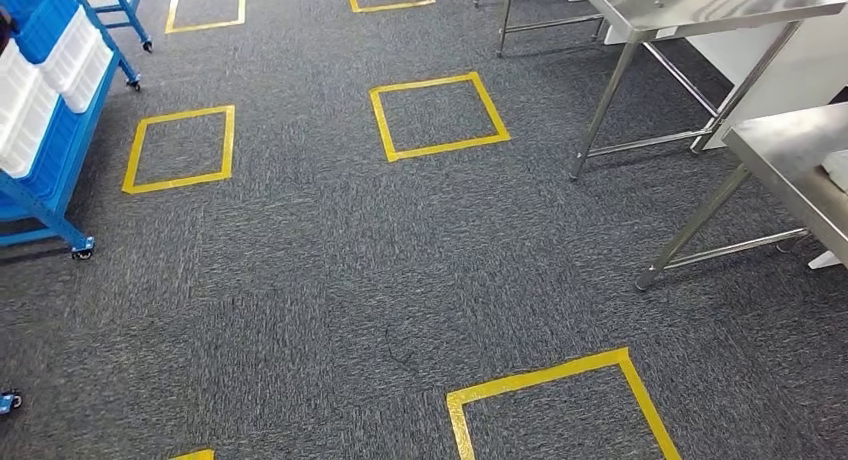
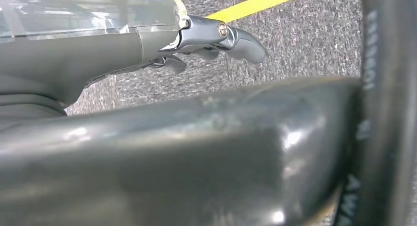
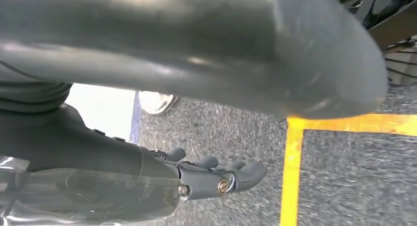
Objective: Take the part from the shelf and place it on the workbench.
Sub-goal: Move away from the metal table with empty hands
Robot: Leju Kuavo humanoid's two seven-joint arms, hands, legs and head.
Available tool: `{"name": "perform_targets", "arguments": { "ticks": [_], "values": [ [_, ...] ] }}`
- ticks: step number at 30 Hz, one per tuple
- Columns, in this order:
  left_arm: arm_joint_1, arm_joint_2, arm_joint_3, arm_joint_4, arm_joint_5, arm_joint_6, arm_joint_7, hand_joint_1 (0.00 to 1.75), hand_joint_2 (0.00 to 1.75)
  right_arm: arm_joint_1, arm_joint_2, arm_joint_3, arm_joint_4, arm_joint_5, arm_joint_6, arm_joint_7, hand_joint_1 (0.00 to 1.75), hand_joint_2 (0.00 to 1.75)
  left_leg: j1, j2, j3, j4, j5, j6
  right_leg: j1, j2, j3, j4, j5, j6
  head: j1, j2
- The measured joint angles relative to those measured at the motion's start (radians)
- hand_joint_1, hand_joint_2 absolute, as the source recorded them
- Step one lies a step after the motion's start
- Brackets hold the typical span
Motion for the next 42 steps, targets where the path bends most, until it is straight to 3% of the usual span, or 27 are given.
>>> {"name": "perform_targets", "arguments": {
  "ticks": [2, 4, 6, 7, 8, 9, 10, 11, 13, 15, 16, 17, 19, 21, 23, 24, 25, 26, 28, 30, 32, 34, 36, 38, 39, 40, 42],
  "values": [
    [0.003, 0.001, 0.001, 0.0, 0.0, 0.0, 0.0, 0.0, 0.0, -0.005, 0.001, 0.0, 0.0, 0.002, 0.0, -0.001, 0.0, 0.0, 0.002, -0.02, 0.001, -0.009, 0.005, 0.012, -0.002, -0.006, 0.007, -0.001, -0.004, 0.011, 0.0, 0.0],
    [0.004, 0.002, 0.001, 0.0, 0.0, 0.001, 0.001, 0.0, 0.0, -0.005, 0.002, 0.0, 0.0, 0.003, 0.0, -0.002, 0.0, 0.0, 0.007, -0.039, 0.008, -0.022, 0.015, 0.025, -0.004, 0.036, -0.007, 0.041, -0.037, 0.019, 0.0, 0.0],
    [0.002, 0.003, 0.001, 0.0, 0.0, 0.001, 0.001, 0.0, 0.0, -0.002, 0.002, -0.001, 0.0, 0.003, 0.0, -0.002, 0.0, 0.0, 0.008, -0.058, 0.008, -0.025, 0.021, 0.032, -0.007, 0.089, -0.064, 0.158, -0.102, 0.021, 0.0, 0.0],
    [0.002, 0.004, 0.001, 0.0, 0.0, 0.001, 0.001, 0.0, 0.0, -0.001, 0.002, -0.002, 0.0, 0.003, 0.0, -0.002, 0.0, 0.0, 0.006, -0.069, 0.006, -0.025, 0.021, 0.033, -0.007, 0.099, -0.097, 0.222, -0.127, 0.021, 0.0, 0.0],
    [0.001, 0.004, 0.001, 0.0, 0.0, 0.001, 0.001, 0.0, 0.0, 0.0, 0.003, -0.002, 0.0, 0.003, 0.0, -0.002, 0.0, 0.0, 0.006, -0.083, 0.006, -0.024, 0.021, 0.033, -0.007, 0.103, -0.121, 0.262, -0.134, 0.021, 0.0, 0.0],
    [0.001, 0.004, 0.001, 0.0, 0.0, 0.001, 0.001, 0.0, 0.0, 0.001, 0.003, -0.002, 0.0, 0.003, 0.0, -0.002, 0.0, 0.0, 0.005, -0.097, 0.006, -0.023, 0.021, 0.032, -0.007, 0.105, -0.128, 0.267, -0.119, 0.021, 0.0, 0.0],
    [0.001, 0.004, 0.001, 0.0, 0.0, 0.001, 0.001, 0.0, 0.0, 0.002, 0.003, -0.003, 0.0, 0.003, 0.0, -0.002, 0.0, 0.0, 0.005, -0.111, 0.008, -0.021, 0.02, 0.031, -0.008, 0.109, -0.118, 0.233, -0.086, 0.02, 0.0, 0.0],
    [0.001, 0.004, 0.001, 0.0, 0.0, 0.001, 0.001, 0.0, 0.0, 0.002, 0.004, -0.004, 0.0, 0.003, 0.0, -0.002, 0.0, 0.0, 0.005, -0.125, 0.009, -0.018, 0.018, 0.029, -0.01, 0.119, -0.092, 0.17, -0.043, 0.019, 0.0, 0.0],
    [0.001, 0.004, 0.001, 0.0, 0.0, 0.001, 0.001, 0.0, 0.0, 0.003, 0.004, -0.006, 0.0, 0.002, 0.0, -0.002, 0.0, 0.0, 0.004, -0.149, 0.006, -0.01, 0.014, 0.02, -0.013, 0.156, -0.046, 0.054, 0.009, 0.015, 0.0, 0.0],
    [0.001, 0.004, 0.002, 0.0, 0.0, 0.001, 0.001, 0.0, 0.0, 0.002, 0.006, -0.008, 0.0, 0.002, 0.0, -0.003, 0.0, 0.0, 0.003, -0.165, -0.002, -0.006, 0.011, 0.008, -0.01, 0.171, -0.034, 0.018, 0.014, 0.007, 0.0, 0.0],
    [0.002, 0.004, 0.002, 0.0, 0.0, 0.001, 0.0, 0.0, 0.0, 0.0, 0.006, -0.009, 0.0, 0.002, -0.001, -0.004, 0.0, 0.0, 0.005, -0.174, -0.005, -0.007, 0.012, 0.001, -0.009, 0.16, -0.033, 0.017, 0.016, 0.002, 0.0, 0.0],
    [0.003, 0.005, 0.003, 0.0, 0.0, 0.001, 0.0, 0.0, 0.0, -0.002, 0.007, -0.009, 0.0, 0.002, -0.001, -0.005, 0.0, 0.0, 0.006, -0.171, -0.006, -0.005, 0.011, -0.005, -0.008, 0.151, -0.031, 0.013, 0.018, -0.005, 0.0, 0.0],
    [0.004, 0.006, 0.004, 0.0, 0.0, 0.001, 0.0, 0.0, 0.0, -0.002, 0.008, -0.009, 0.0, 0.002, -0.001, -0.005, 0.0, 0.0, 0.006, -0.128, -0.023, 0.034, -0.015, -0.014, -0.009, 0.129, -0.026, 0.006, 0.02, -0.02, 0.0, 0.0],
    [0.001, 0.006, 0.004, 0.0, -0.001, 0.001, 0.0, 0.0, 0.0, 0.001, 0.008, -0.01, 0.0, 0.002, -0.001, -0.006, 0.0, 0.0, 0.007, -0.077, -0.078, 0.151, -0.079, -0.02, -0.005, 0.103, -0.024, 0.004, 0.019, -0.03, 0.0, 0.0],
    [-0.001, 0.006, 0.005, 0.0, 0.0, 0.0, 0.0, 0.0, 0.0, 0.003, 0.009, -0.012, 0.0, 0.002, 0.0, -0.006, 0.0, 0.0, 0.009, -0.064, -0.135, 0.268, -0.125, -0.024, 0.0, 0.075, -0.024, 0.005, 0.016, -0.035, 0.0, 0.0],
    [0.0, 0.006, 0.005, 0.0, 0.0, 0.0, 0.0, 0.0, 0.0, 0.003, 0.009, -0.013, 0.0, 0.002, 0.0, -0.006, 0.0, 0.0, 0.009, -0.062, -0.142, 0.282, -0.122, -0.024, 0.002, 0.062, -0.023, 0.005, 0.014, -0.035, 0.0, 0.0],
    [0.001, 0.006, 0.006, 0.0, 0.0, 0.0, 0.001, 0.0, 0.0, 0.003, 0.009, -0.014, 0.0, 0.002, 0.0, -0.006, 0.0, 0.0, 0.009, -0.059, -0.127, 0.257, -0.1, -0.023, 0.004, 0.05, -0.022, 0.006, 0.012, -0.035, 0.0, 0.0],
    [0.003, 0.007, 0.006, 0.0, 0.0, 0.0, 0.001, 0.0, 0.0, 0.003, 0.01, -0.014, 0.0, 0.002, 0.0, -0.006, 0.0, 0.0, 0.008, -0.049, -0.093, 0.195, -0.067, -0.018, 0.005, 0.038, -0.018, 0.006, 0.009, -0.035, 0.0, 0.0],
    [0.002, 0.009, 0.007, 0.0, -0.001, 0.0, 0.002, 0.0, 0.0, 0.002, 0.012, -0.015, 0.0, 0.002, 0.0, -0.005, 0.0, 0.0, -0.001, -0.008, -0.021, 0.056, -0.015, -0.004, 0.009, 0.017, -0.01, 0.006, 0.003, -0.029, 0.0, 0.0],
    [0.0, 0.011, 0.007, 0.0, -0.001, 0.0, 0.002, 0.0, 0.0, 0.001, 0.014, -0.015, 0.0, 0.002, 0.0, -0.005, 0.0, 0.0, -0.01, 0.011, 0.005, -0.001, -0.003, 0.007, 0.01, -0.001, -0.005, 0.006, -0.001, -0.02, 0.0, 0.0],
    [0.002, 0.011, 0.007, 0.0, -0.001, 0.0, 0.003, 0.0, 0.0, -0.003, 0.016, -0.016, 0.0, 0.002, 0.0, -0.004, 0.0, 0.0, -0.009, -0.009, 0.008, -0.009, 0.003, 0.016, 0.01, -0.014, 0.001, 0.003, -0.003, -0.01, 0.0, 0.0],
    [0.004, 0.011, 0.008, 0.0, -0.001, 0.0, 0.003, 0.0, 0.0, -0.006, 0.018, -0.016, 0.0, 0.002, 0.0, -0.004, 0.0, 0.0, -0.003, -0.029, 0.018, -0.027, 0.014, 0.028, 0.007, 0.021, -0.003, 0.024, -0.023, 0.0, 0.0, 0.0],
    [0.003, 0.01, 0.008, 0.0, -0.002, 0.0, 0.004, 0.0, 0.0, -0.004, 0.018, -0.016, 0.0, 0.002, 0.0, -0.004, 0.0, 0.0, 0.0, -0.048, 0.021, -0.036, 0.022, 0.034, 0.002, 0.081, -0.046, 0.117, -0.078, 0.006, 0.0, 0.0],
    [0.0, 0.011, 0.008, 0.0, -0.002, 0.0, 0.004, 0.0, 0.0, -0.001, 0.018, -0.017, 0.0, 0.002, 0.0, -0.003, 0.0, 0.0, 0.0, -0.072, 0.017, -0.035, 0.024, 0.037, -0.003, 0.104, -0.108, 0.234, -0.125, 0.01, 0.0, 0.0],
    [0.0, 0.012, 0.008, 0.0, -0.003, 0.0, 0.004, 0.0, 0.0, 0.0, 0.018, -0.017, 0.0, 0.002, 0.0, -0.002, 0.0, 0.0, 0.0, -0.086, 0.017, -0.034, 0.023, 0.036, -0.005, 0.106, -0.125, 0.259, -0.123, 0.012, 0.0, 0.0],
    [0.0, 0.012, 0.008, 0.0, -0.004, -0.001, 0.004, 0.0, 0.0, 0.0, 0.018, -0.017, 0.0, 0.002, 0.0, -0.002, 0.0, 0.0, 0.001, -0.101, 0.017, -0.031, 0.022, 0.034, -0.009, 0.108, -0.124, 0.248, -0.101, 0.015, 0.0, 0.0],
    [0.001, 0.013, 0.008, 0.0, -0.005, -0.002, 0.004, 0.0, 0.0, 0.002, 0.018, -0.017, 0.0, 0.003, 0.001, -0.001, 0.0, 0.0, 0.004, -0.129, 0.016, -0.02, 0.017, 0.026, -0.02, 0.133, -0.081, 0.138, -0.026, 0.02, 0.0, 0.0]
  ]
}}
